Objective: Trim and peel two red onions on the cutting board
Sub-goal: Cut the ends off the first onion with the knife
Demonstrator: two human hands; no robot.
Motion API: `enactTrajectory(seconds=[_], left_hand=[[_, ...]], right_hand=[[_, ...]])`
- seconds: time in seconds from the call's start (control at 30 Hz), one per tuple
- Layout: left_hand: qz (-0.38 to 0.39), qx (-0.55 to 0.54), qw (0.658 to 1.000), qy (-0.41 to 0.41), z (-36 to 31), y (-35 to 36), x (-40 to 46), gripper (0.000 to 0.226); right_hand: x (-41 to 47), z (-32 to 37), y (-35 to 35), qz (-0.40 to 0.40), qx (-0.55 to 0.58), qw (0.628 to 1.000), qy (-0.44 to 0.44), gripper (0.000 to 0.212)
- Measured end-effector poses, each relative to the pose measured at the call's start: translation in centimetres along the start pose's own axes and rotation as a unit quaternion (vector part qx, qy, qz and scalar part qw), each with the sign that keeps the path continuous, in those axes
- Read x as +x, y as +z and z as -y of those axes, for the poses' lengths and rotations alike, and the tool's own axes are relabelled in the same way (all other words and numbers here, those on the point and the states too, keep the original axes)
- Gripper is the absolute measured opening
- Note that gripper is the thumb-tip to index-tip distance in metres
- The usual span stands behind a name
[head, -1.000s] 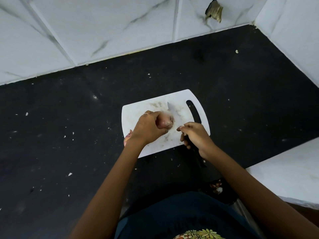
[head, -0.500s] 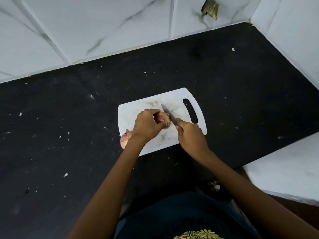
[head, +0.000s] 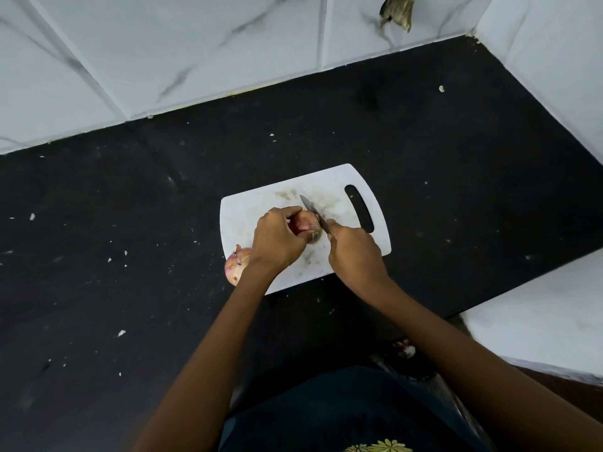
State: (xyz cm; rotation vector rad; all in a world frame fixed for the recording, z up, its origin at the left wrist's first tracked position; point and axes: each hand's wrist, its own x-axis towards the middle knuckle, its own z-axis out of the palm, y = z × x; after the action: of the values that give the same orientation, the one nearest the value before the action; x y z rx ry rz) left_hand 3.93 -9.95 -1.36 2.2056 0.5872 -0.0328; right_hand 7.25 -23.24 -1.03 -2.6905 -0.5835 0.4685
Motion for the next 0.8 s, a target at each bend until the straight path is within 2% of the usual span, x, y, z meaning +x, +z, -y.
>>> enactTrajectory(seconds=[0.17, 0.33, 0.5, 0.8], left_hand=[[-0.014, -0.014, 1.000, 0.007, -0.1, 0.1, -0.3, 0.035], [-0.017, -0.024, 1.000, 0.000, 0.3, 0.1, -0.3, 0.041], [-0.009, -0.026, 1.000, 0.001, -0.2, -0.1, -0.2, 0.041], [0.010, -0.030, 0.999, -0.011, 0.2, -0.4, 0.1, 0.048]], right_hand=[[0.9, 0.8, -0.2, 0.002, -0.006, 1.000, -0.005, 0.037], [-1.6, -0.5, 0.3, -0.019, 0.008, 1.000, 0.003, 0.030], [-0.9, 0.1, 0.5, -0.016, 0.008, 1.000, 0.000, 0.045], [-2.1, -0.7, 0.9, -0.015, -0.021, 1.000, -0.016, 0.046]])
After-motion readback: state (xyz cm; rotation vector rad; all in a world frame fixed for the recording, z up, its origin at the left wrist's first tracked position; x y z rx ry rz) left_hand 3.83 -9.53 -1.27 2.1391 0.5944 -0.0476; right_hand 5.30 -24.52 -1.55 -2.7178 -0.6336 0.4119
